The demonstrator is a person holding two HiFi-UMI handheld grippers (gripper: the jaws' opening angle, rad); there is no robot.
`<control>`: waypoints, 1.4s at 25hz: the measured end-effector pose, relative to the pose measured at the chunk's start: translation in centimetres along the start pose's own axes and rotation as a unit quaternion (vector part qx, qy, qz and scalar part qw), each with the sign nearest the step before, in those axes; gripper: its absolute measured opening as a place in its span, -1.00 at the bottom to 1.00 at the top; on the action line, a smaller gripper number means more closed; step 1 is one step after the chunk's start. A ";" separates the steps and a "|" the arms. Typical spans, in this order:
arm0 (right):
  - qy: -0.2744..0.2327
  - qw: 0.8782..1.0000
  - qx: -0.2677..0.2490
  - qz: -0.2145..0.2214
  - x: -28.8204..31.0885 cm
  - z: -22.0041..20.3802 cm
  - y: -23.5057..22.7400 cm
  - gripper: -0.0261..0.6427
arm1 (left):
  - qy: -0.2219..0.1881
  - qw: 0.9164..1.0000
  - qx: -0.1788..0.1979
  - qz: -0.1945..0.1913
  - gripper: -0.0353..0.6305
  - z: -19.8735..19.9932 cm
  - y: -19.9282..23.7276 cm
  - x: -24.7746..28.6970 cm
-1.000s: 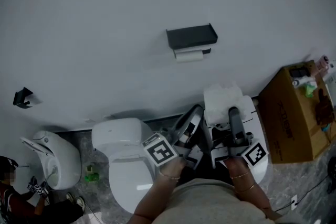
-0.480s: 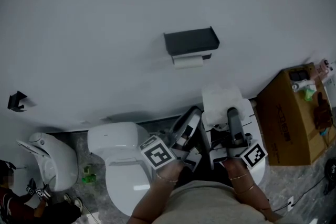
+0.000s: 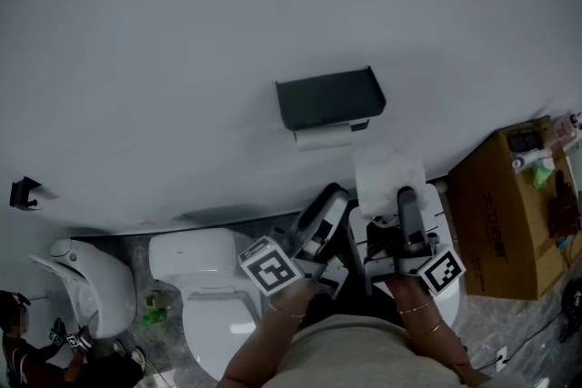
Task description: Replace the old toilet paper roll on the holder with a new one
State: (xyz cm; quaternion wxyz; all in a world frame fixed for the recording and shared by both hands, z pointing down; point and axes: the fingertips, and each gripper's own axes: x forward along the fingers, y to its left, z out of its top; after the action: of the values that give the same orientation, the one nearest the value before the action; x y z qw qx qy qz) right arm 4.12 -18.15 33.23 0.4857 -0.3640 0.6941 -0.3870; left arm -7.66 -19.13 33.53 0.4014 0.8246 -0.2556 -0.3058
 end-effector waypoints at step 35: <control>-0.025 0.999 0.028 -0.029 4.8 5.6 -7.8 0.32 | -0.110 0.991 -0.069 0.042 0.09 2.0 9.6 4.8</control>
State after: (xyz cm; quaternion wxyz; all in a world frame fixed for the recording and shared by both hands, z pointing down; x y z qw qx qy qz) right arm 9.26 -26.86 37.04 0.5013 -0.3804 0.6597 -0.4108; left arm -7.50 -28.61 38.90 0.4394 0.7449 -0.3110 -0.3941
